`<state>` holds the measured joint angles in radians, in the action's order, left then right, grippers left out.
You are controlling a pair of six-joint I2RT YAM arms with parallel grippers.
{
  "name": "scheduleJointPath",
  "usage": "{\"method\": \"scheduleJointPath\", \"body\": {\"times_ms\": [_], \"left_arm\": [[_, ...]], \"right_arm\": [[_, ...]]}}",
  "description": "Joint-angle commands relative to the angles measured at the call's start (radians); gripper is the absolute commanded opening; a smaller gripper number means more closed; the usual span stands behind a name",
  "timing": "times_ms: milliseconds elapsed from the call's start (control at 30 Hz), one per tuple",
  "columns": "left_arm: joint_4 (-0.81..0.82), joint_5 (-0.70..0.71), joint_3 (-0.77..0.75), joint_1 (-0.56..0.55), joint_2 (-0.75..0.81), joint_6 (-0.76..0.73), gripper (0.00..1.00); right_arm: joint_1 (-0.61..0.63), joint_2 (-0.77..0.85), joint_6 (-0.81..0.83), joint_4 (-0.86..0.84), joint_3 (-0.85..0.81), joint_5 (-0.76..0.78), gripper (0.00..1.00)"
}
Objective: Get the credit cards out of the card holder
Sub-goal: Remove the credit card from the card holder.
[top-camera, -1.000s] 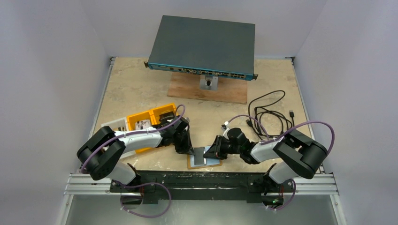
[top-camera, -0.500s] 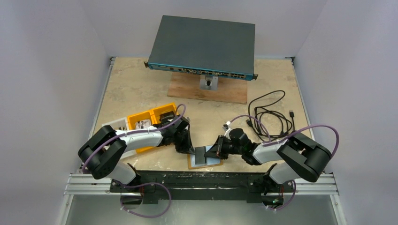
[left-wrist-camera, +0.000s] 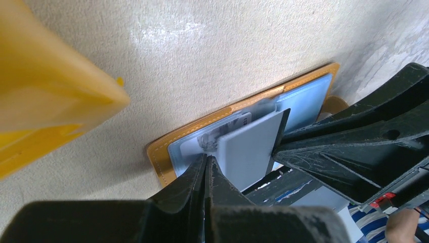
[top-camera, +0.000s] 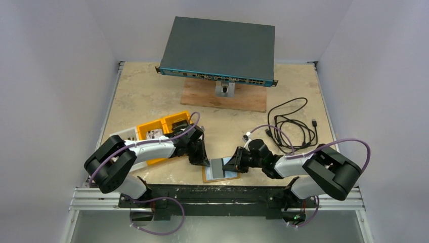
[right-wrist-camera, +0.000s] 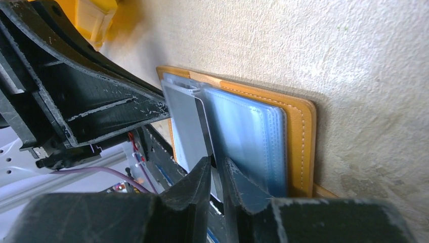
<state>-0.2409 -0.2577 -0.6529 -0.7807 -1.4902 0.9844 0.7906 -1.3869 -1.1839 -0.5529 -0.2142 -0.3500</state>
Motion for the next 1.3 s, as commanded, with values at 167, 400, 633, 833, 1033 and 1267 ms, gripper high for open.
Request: {"method": "scheduleJointPath", "body": {"times_ms": [167,400,633,833,1033,1267], "left_arm": [[-0.103,0.066,0.025,0.014,-0.051,-0.029,0.00],[-0.100,0.062,0.027,0.014,-0.052,-0.029,0.00],[-0.104,0.068,0.035,0.014,-0.043,-0.028,0.00],[-0.106,0.071,0.040,0.014,-0.039,-0.030,0.00],[-0.112,0.072,0.040,0.014,-0.029,-0.030,0.00],[-0.102,0.062,0.037,0.012,-0.007,-0.045,0.00]], "right_arm": [[-0.005,-0.072,-0.021,-0.126,0.015,-0.027,0.16],[-0.005,-0.117,-0.043,-0.192,0.024,-0.050,0.10],[-0.009,-0.072,-0.045,-0.151,0.053,-0.014,0.02],[-0.011,-0.019,-0.026,-0.082,0.059,0.012,0.00],[-0.013,0.016,-0.006,-0.036,0.062,0.028,0.01],[-0.014,0.009,-0.002,-0.051,0.061,0.020,0.04]]}}
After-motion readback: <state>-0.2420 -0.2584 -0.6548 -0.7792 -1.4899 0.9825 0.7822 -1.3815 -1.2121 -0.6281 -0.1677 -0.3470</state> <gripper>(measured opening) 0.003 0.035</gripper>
